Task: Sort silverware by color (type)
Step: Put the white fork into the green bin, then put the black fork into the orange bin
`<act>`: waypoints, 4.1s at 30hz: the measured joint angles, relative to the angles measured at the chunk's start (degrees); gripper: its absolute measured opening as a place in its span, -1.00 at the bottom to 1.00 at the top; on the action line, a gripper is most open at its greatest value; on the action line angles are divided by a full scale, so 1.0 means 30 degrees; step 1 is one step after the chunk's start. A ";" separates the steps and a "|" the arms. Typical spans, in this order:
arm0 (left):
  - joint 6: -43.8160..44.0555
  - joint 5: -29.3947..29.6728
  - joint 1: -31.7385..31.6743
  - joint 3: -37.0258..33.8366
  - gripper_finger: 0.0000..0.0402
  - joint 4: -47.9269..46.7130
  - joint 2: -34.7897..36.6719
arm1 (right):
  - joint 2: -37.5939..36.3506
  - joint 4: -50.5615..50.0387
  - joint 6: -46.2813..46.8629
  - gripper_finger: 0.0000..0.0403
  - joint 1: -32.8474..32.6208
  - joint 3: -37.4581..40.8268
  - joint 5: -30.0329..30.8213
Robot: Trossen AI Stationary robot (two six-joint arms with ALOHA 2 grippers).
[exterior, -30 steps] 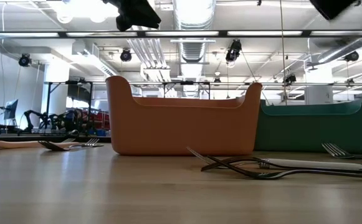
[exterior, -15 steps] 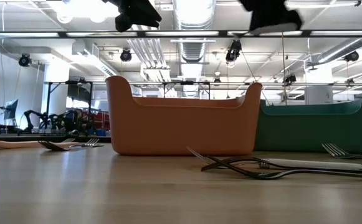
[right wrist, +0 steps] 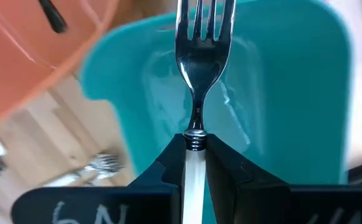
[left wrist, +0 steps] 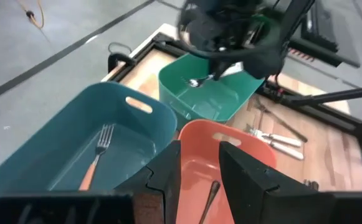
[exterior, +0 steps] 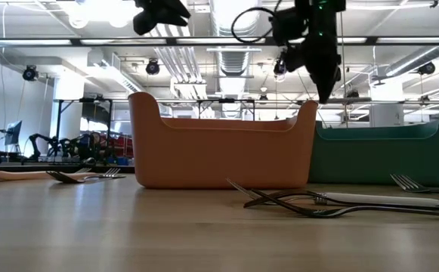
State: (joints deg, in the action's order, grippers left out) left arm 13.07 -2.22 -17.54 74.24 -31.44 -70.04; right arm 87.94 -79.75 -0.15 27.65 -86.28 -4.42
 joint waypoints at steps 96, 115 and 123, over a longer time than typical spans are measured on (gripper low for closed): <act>0.9390 0.1587 -0.1982 -0.1357 -0.55 -1.1940 -0.1024 | -0.4269 0.6470 0.0126 -0.45 0.2074 0.0608 0.1483; 1.0329 -0.1963 -0.3063 -0.9988 -0.55 -0.3412 -0.3442 | -0.4587 0.7243 -0.0289 -0.50 0.2074 -0.0298 0.1497; 1.0183 -0.0925 -0.3066 -0.9990 -0.55 -0.2743 -0.4468 | -0.4247 0.7244 -0.0283 -0.51 0.2074 -0.0298 0.1496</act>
State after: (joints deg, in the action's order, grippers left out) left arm 43.62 -4.99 -26.74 44.27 -39.67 -83.44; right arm 75.20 -58.02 -1.00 33.87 -87.18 0.07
